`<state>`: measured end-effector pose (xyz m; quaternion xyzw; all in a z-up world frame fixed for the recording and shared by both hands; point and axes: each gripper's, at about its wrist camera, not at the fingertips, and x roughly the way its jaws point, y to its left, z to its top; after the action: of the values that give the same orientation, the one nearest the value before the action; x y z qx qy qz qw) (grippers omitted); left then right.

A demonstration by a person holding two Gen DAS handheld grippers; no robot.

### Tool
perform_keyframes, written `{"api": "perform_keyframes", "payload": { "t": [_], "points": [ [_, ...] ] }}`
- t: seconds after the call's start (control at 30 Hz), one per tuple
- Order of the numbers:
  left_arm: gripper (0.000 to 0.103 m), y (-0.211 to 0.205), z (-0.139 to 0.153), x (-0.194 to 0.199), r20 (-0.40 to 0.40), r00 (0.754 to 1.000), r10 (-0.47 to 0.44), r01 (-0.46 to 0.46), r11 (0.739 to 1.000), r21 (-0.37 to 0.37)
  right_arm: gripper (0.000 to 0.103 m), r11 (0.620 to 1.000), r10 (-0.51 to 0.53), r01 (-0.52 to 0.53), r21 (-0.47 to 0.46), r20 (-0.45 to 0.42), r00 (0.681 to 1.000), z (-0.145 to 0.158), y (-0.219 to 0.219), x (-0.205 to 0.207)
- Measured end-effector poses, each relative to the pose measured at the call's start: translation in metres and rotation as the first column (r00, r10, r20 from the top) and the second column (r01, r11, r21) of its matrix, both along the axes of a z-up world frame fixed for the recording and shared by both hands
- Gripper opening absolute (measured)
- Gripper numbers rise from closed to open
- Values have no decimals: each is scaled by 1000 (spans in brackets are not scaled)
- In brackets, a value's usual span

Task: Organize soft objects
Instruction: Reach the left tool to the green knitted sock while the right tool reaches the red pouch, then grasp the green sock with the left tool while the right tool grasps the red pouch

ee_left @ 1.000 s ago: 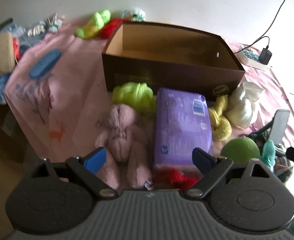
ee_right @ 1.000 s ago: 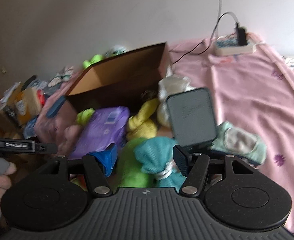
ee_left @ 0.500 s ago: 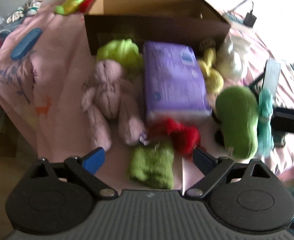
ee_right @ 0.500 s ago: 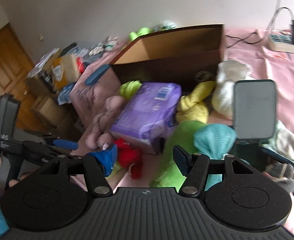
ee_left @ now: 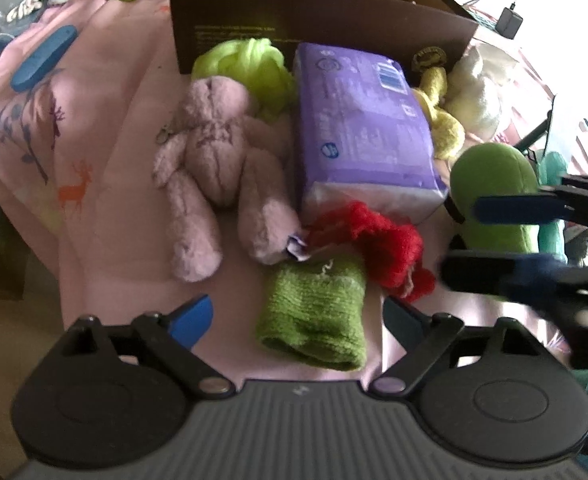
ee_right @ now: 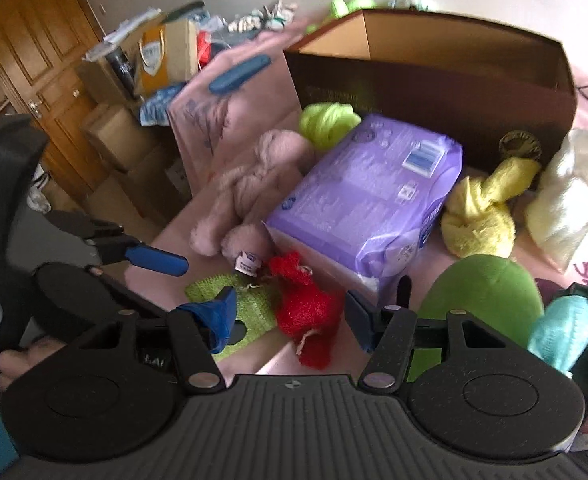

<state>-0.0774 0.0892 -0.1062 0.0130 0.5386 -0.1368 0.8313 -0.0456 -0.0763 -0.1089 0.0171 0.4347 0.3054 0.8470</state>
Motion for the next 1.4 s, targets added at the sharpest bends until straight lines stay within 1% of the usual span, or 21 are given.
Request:
{"api": "perform_keyframes", "payload": {
  "t": [0.03,0.07,0.13,0.27,0.37,0.4,0.43,0.57,0.6,0.63,0.7,0.77,0.83,0.93,1.1,1.2,1.27,1.4],
  "points": [
    [84,-1,-1,-1,2,1000,-8,8,1000,4,42,1000,-5,5,-2,-12,1000,-2,0,2],
    [83,-1,-3,-2,6,1000,-12,12,1000,17,41,1000,-11,11,-3,-24,1000,-5,0,4],
    [83,0,-9,-1,2,1000,-15,15,1000,27,38,1000,-20,20,2,-50,999,-9,-1,7],
    [81,3,-15,0,-7,1000,-22,22,1000,13,34,999,-37,36,-11,-86,996,-16,2,14],
    [72,1,-18,2,-3,999,-44,44,999,11,31,998,-52,49,-29,-107,993,-22,5,18],
    [67,-1,-19,3,-8,999,-52,52,999,8,30,998,-60,57,-30,-113,992,-24,5,19],
    [65,-2,-21,4,-13,998,-60,60,998,4,29,998,-63,60,-27,-120,991,-25,6,21],
    [61,-7,-23,6,-8,997,-80,81,997,8,27,998,-57,54,-25,-140,989,-30,7,22],
    [57,-7,-23,5,-5,996,-87,87,996,5,26,998,-55,51,-31,-141,989,-31,8,21],
    [52,-7,-23,5,-4,996,-95,95,996,-3,17,998,-53,49,-30,-145,988,-31,8,21],
    [45,-7,-23,5,6,994,-106,106,994,-7,9,999,-52,51,-11,-158,986,-32,7,22],
    [39,-7,-22,4,15,993,-120,120,993,-12,6,998,-57,56,-7,-154,986,-30,5,22],
    [30,-5,-20,4,18,992,-128,129,991,-25,4,998,-57,57,-4,-145,988,-26,3,19],
    [23,-2,-17,3,25,990,-135,137,989,-55,3,998,-60,62,11,-130,990,-15,-4,15],
    [21,4,-4,-6,28,985,-170,172,980,-103,3,995,-66,74,65,-114,991,8,-25,7],
    [21,9,13,-13,70,979,-194,201,972,-124,3,990,-87,98,101,-108,990,21,-38,5],
    [21,12,28,-17,107,972,-208,222,964,-145,3,982,-109,124,142,-106,988,32,-48,5],
    [21,11,54,-14,175,958,-227,256,953,-164,3,963,-170,180,201,-65,983,58,-68,14]
  ]
}}
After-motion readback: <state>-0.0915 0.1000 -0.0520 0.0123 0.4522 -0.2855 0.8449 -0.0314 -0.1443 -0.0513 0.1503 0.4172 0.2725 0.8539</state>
